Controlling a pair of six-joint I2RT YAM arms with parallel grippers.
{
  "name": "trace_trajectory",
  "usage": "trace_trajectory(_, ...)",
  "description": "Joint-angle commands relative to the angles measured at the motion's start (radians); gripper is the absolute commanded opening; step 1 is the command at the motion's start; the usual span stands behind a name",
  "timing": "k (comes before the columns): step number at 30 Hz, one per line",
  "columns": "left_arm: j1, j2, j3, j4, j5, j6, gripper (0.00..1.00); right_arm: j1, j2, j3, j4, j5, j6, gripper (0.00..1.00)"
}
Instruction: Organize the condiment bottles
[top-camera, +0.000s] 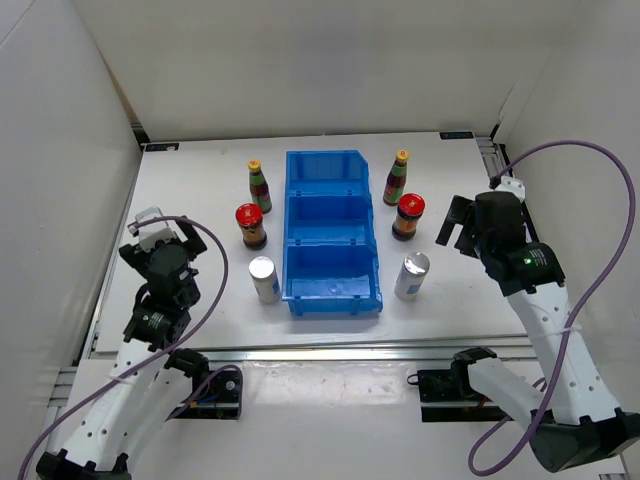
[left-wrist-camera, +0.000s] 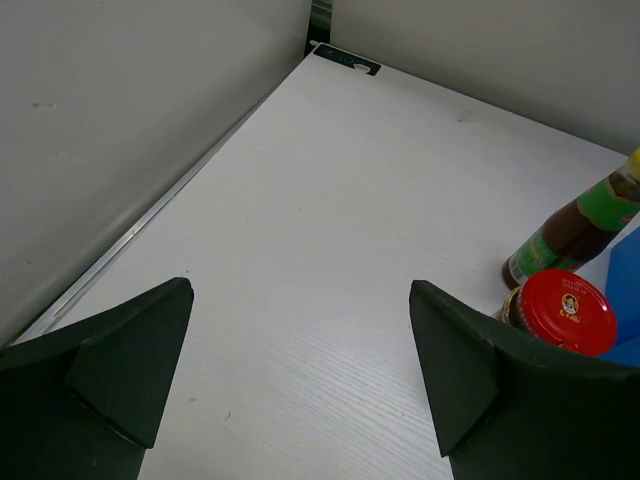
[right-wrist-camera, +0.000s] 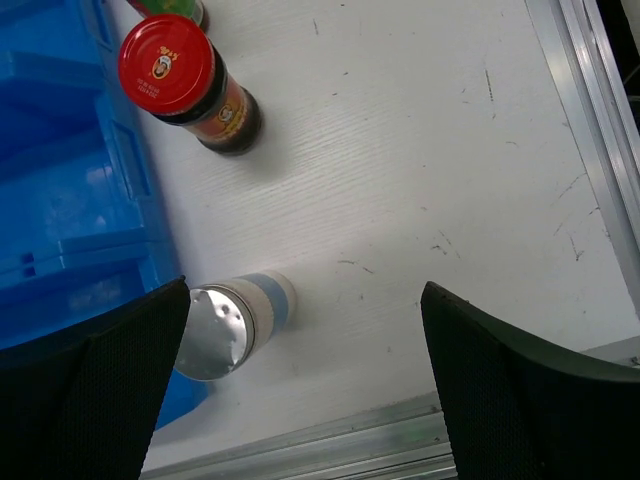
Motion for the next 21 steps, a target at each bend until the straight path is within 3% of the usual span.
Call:
trace_trajectory(1, -0.005, -0.022, -0.011, 0.038, -0.054, 0.004, 1.00, 0.004, -0.011, -0.024, 0.022, 0.005, 0.019, 0.99)
trace_trajectory(16, -0.005, -0.002, -0.011, 0.038, -0.065, 0.033, 1.00, 0.004, 0.073, -0.024, -0.050, 0.126, 0.149, 0.99)
trace_trajectory(21, -0.005, -0.002, -0.011, 0.038, -0.065, 0.033, 1.00, 0.013, 0.059, -0.067, 0.077, -0.094, 0.067, 0.99)
